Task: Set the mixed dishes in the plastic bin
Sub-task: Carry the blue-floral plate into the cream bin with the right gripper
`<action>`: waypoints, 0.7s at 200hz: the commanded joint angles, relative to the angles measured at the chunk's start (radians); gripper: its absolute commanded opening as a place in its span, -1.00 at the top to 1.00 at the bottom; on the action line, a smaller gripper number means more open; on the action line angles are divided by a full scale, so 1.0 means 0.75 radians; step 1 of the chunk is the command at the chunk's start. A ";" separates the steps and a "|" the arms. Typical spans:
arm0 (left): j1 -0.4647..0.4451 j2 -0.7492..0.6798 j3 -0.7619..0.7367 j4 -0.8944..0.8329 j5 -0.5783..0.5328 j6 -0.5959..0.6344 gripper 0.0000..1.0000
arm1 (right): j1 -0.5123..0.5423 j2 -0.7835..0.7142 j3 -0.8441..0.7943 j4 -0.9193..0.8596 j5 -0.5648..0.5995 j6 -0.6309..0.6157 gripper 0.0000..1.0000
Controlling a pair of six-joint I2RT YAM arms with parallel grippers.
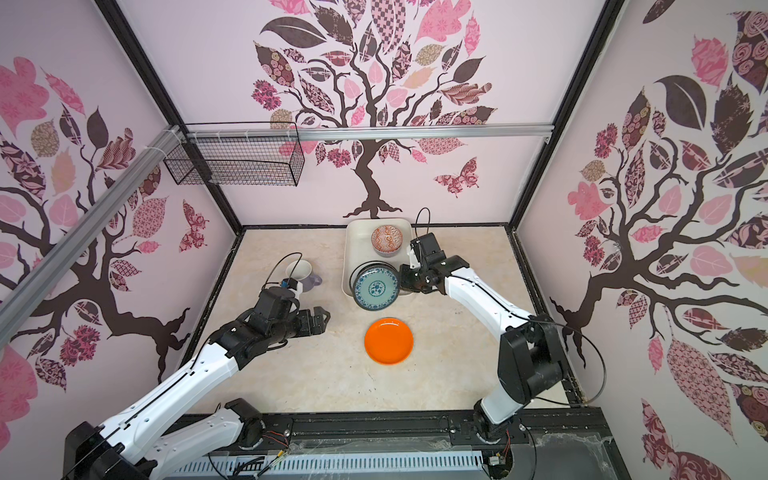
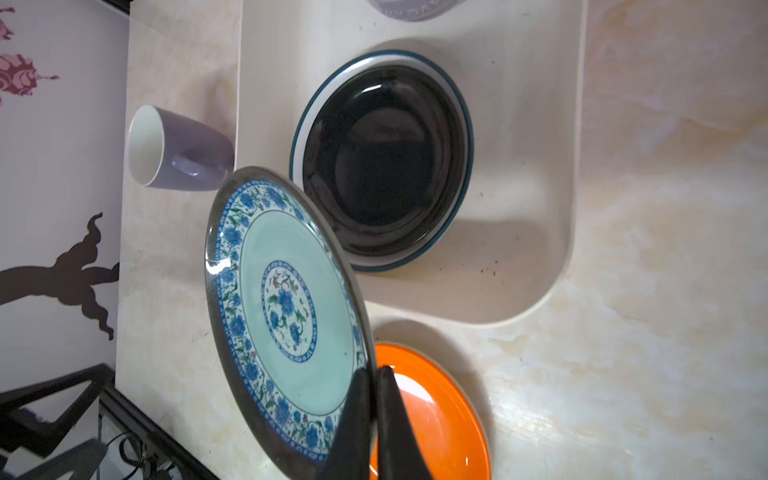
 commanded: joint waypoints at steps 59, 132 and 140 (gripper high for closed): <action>0.039 0.029 0.058 0.021 0.069 0.020 -0.96 | -0.083 0.385 0.286 0.029 -0.044 -0.031 1.00; 0.057 0.087 0.054 0.063 0.123 0.012 -0.96 | -0.117 0.582 0.379 0.036 -0.076 -0.033 1.00; 0.059 0.090 0.054 0.064 0.124 0.011 -0.96 | -0.117 0.595 0.384 0.034 -0.082 -0.033 1.00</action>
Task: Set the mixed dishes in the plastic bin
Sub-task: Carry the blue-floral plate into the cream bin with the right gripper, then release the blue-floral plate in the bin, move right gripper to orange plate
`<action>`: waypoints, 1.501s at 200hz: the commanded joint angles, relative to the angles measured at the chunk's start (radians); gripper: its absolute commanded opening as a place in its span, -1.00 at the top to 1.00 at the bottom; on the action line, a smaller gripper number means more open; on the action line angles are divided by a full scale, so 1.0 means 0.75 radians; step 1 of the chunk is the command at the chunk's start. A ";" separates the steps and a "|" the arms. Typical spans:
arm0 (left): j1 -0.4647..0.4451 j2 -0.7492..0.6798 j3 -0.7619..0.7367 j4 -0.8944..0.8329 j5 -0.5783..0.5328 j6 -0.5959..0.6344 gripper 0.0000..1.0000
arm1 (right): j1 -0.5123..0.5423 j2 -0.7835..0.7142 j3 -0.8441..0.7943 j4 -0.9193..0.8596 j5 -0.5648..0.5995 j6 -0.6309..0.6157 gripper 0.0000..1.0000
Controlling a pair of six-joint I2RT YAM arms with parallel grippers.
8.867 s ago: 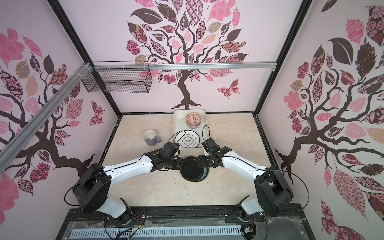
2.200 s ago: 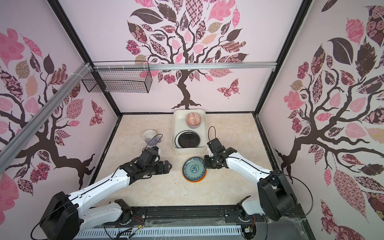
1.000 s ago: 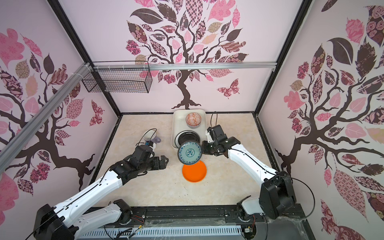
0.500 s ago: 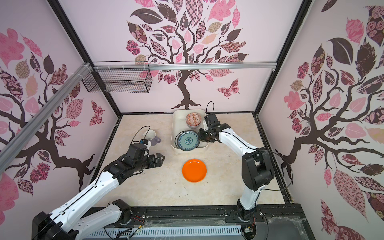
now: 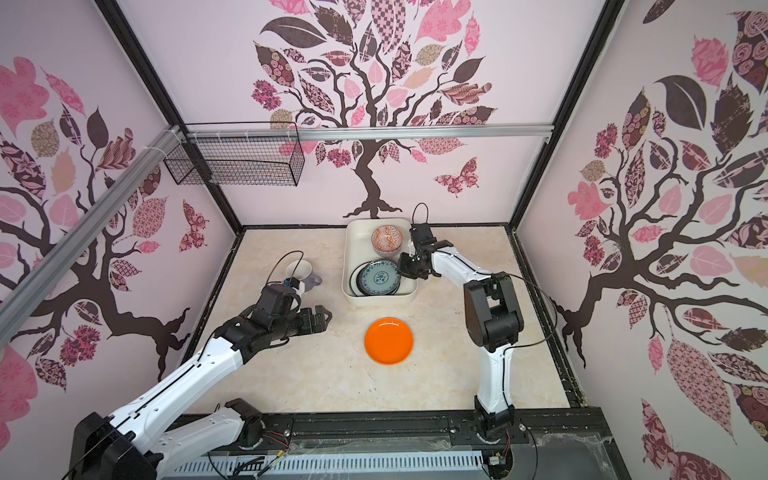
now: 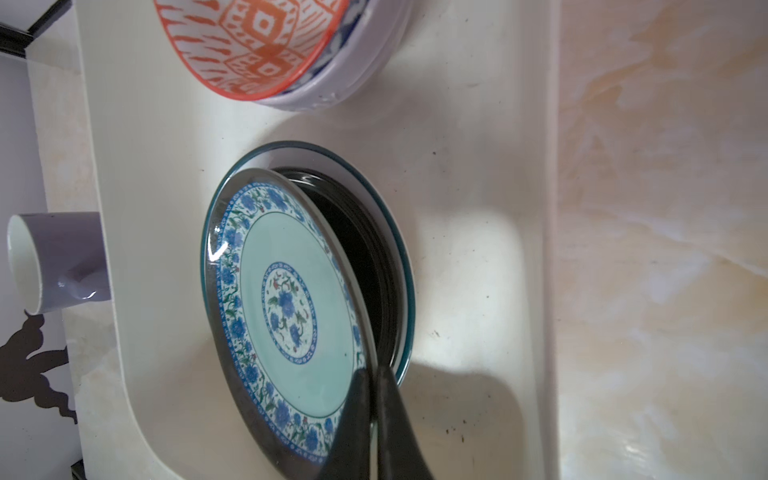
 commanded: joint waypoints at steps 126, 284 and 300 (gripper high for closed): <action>0.009 -0.034 0.030 0.030 0.033 0.008 -0.96 | 0.000 0.018 0.066 -0.069 -0.052 -0.024 0.26; -0.390 -0.204 -0.188 0.024 -0.072 -0.190 -0.96 | 0.287 -0.850 -0.917 -0.066 0.221 0.102 0.28; -0.484 -0.178 -0.220 0.061 -0.128 -0.232 -0.96 | 0.300 -0.877 -1.009 -0.029 0.234 0.116 0.28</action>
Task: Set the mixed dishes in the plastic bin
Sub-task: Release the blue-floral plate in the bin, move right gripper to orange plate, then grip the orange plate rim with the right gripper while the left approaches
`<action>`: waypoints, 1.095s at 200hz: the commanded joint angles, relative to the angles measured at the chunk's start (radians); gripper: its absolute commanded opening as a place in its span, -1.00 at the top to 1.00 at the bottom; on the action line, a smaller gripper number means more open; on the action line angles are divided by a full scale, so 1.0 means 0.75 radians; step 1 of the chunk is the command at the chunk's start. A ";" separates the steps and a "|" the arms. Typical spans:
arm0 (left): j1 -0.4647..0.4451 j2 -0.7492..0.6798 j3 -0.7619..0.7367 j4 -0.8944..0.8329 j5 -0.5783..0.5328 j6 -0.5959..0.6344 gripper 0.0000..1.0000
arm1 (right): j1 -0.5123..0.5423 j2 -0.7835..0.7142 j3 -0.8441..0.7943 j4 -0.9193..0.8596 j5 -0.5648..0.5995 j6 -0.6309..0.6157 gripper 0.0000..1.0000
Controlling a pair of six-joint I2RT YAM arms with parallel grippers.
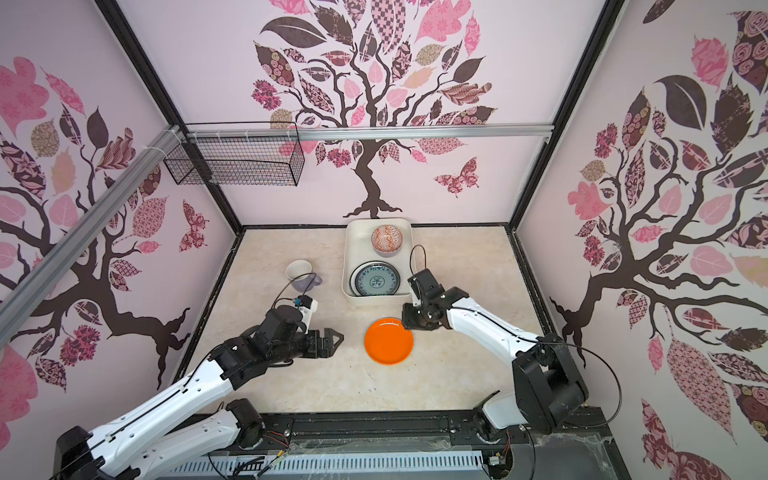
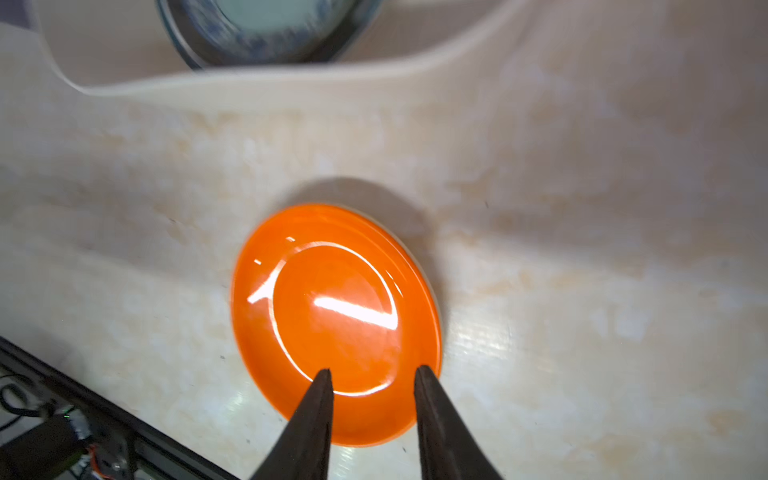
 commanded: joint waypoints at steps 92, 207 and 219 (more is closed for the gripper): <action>-0.241 0.182 -0.086 0.150 -0.196 -0.148 -0.96 | 0.020 -0.016 -0.179 0.148 0.049 0.035 0.33; -0.242 0.164 -0.081 0.116 -0.268 -0.123 -0.96 | 0.026 0.163 -0.111 0.189 0.044 0.016 0.83; -0.241 0.160 -0.082 0.116 -0.278 -0.118 -0.96 | 0.025 0.165 -0.086 0.152 0.070 0.008 0.99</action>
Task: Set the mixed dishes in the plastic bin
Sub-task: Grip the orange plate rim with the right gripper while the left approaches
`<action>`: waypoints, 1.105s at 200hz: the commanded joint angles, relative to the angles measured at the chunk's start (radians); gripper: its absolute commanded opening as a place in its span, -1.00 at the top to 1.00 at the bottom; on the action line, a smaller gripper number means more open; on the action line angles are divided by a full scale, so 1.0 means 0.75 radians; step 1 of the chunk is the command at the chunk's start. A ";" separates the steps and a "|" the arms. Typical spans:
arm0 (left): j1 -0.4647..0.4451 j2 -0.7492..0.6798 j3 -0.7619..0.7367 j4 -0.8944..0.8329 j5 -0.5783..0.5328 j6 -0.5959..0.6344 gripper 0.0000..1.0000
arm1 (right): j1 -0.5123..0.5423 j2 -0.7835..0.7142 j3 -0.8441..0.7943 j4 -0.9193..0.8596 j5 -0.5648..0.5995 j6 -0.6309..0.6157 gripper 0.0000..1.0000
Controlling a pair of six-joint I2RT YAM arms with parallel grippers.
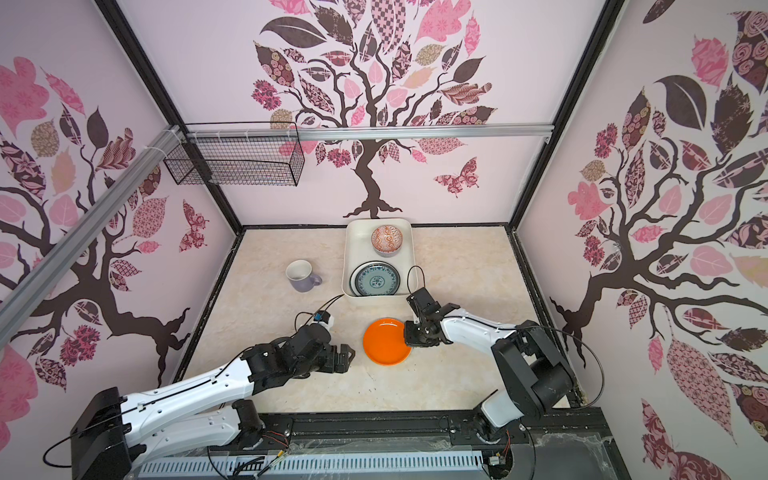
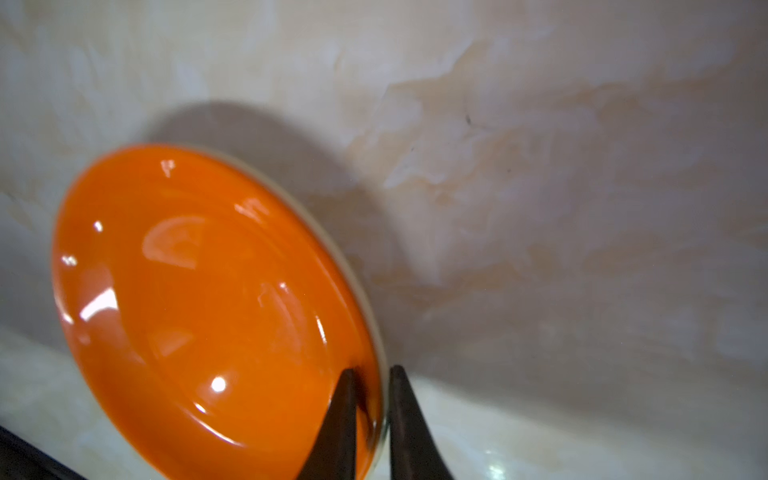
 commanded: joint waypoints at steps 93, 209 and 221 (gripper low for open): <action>0.000 -0.002 0.078 -0.059 -0.067 0.088 -0.96 | 0.007 0.017 0.168 -0.236 0.185 -0.056 0.97; 0.018 0.210 0.136 0.048 -0.017 0.121 -0.95 | 0.008 0.045 0.108 -0.241 0.235 -0.084 0.69; 0.020 0.250 0.156 0.055 -0.011 0.129 -0.95 | 0.006 0.054 0.105 -0.239 0.241 -0.088 0.59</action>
